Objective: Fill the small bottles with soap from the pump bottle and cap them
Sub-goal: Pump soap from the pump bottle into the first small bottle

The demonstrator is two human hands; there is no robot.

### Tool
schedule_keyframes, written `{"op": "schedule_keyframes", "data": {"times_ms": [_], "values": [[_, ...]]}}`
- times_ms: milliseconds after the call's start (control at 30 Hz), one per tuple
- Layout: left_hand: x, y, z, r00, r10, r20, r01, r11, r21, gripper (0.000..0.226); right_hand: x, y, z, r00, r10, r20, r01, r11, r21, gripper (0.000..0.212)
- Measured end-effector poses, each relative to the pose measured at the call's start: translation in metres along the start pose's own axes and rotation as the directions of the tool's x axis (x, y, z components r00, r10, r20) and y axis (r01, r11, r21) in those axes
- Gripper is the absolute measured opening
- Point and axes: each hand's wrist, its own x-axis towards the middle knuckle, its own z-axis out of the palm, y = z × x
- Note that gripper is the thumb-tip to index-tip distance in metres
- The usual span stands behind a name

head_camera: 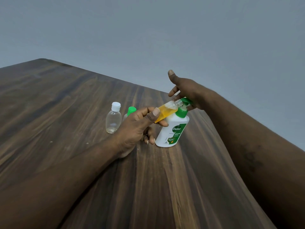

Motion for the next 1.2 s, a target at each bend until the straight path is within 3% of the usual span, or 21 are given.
{"op": "schedule_keyframes", "data": {"times_ms": [467,900,1200], "values": [[-0.001,-0.005,0.002,1.000,-0.011,0.025,0.011,1.000,0.004,0.040,0.005,0.015,0.017,0.999,-0.027,-0.026,0.027,1.000,-0.015,0.075],[-0.001,-0.003,0.003,1.000,0.013,0.022,-0.013,1.000,0.016,0.031,-0.001,0.010,0.011,1.000,-0.008,-0.001,0.008,1.000,-0.005,0.086],[0.001,-0.007,0.002,1.000,-0.006,0.030,0.005,0.999,0.036,0.040,-0.002,0.014,0.017,0.999,-0.041,-0.015,0.041,0.999,0.003,0.082]]}}
